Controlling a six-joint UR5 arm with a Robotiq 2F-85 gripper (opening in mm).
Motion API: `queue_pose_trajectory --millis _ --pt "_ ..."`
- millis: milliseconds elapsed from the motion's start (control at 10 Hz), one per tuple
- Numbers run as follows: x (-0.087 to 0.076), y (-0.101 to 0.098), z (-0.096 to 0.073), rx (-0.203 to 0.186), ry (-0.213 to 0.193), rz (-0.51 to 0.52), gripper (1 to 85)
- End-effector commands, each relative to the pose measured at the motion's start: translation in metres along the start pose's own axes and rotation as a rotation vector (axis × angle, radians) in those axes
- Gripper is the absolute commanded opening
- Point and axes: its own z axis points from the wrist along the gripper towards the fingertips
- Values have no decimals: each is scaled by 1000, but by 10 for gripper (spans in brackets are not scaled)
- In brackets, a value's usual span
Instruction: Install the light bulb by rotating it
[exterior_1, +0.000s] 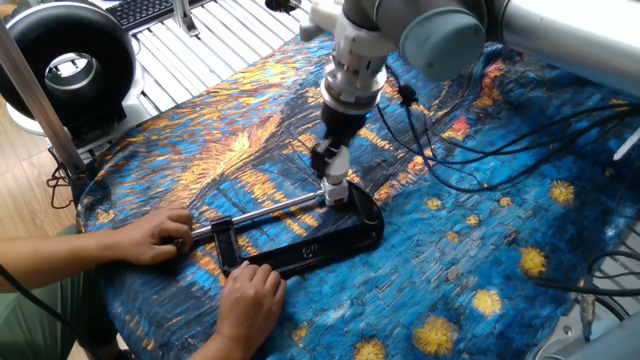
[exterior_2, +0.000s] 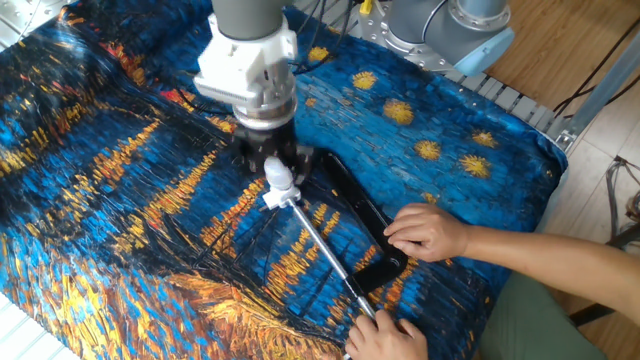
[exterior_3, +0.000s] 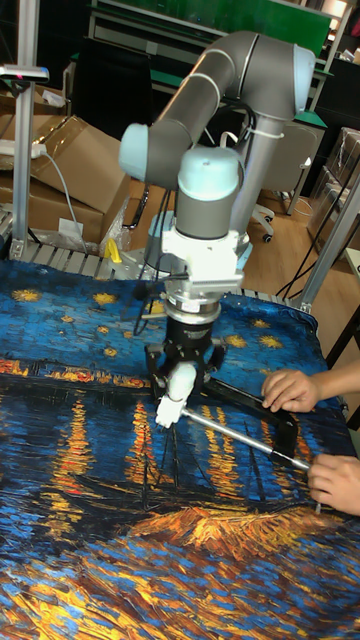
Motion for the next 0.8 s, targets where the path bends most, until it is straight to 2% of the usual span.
queue_pose_trajectory --millis 0,100,300,400,600,700 --pt "12 10 -7 -67 39 -7 830" --pt "12 11 -6 -66 50 -23 843" --pt "13 12 -18 -50 73 -54 837" --pt "14 13 -27 -31 79 -63 813" --pt "13 1 -43 34 117 -135 767" --pt "11 -2 -50 62 128 -168 713"
